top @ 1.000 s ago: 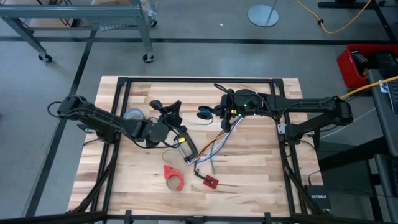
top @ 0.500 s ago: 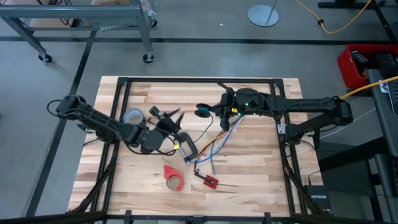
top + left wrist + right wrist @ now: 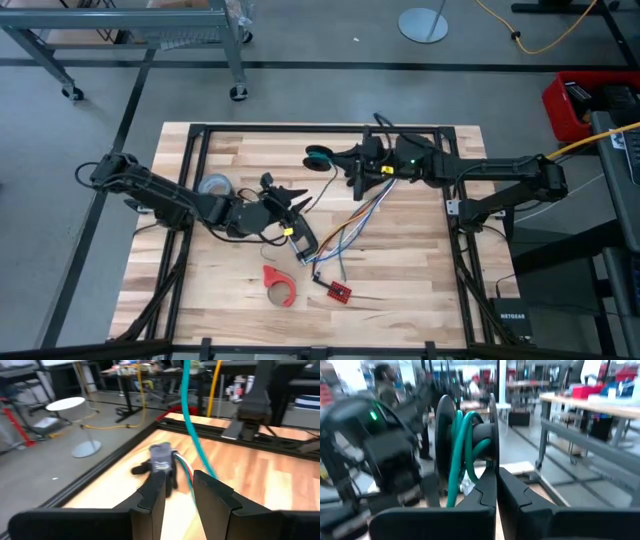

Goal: Coil cords
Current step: Coil the green wire around the spool

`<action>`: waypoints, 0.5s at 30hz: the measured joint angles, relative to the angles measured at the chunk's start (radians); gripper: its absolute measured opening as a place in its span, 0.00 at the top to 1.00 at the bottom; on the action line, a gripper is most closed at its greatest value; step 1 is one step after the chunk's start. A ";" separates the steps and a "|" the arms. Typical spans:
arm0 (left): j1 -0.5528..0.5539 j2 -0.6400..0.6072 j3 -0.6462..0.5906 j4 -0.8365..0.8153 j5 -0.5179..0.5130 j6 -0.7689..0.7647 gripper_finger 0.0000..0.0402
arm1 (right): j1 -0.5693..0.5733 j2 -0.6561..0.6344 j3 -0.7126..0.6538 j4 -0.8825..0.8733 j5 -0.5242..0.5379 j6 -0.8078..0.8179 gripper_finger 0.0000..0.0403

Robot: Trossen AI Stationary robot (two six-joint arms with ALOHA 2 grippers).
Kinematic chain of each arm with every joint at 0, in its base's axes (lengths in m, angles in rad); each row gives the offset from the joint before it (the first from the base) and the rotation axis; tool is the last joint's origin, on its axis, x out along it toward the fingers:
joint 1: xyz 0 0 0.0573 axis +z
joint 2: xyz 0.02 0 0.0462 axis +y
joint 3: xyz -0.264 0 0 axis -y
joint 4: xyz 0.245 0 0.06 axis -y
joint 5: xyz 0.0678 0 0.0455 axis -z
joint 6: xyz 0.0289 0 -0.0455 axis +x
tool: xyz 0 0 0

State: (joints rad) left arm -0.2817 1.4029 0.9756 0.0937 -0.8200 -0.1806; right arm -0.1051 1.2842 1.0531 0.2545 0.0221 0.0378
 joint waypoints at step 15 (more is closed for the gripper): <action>0.040 0.000 0.000 -0.004 0.101 0.030 0.77 | 0.000 0.000 0.000 0.008 -0.037 -0.047 0.99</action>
State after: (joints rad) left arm -0.2413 1.4029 0.9756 0.0895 -0.7193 -0.1506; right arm -0.1051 1.2842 1.0531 0.2626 -0.0149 -0.0096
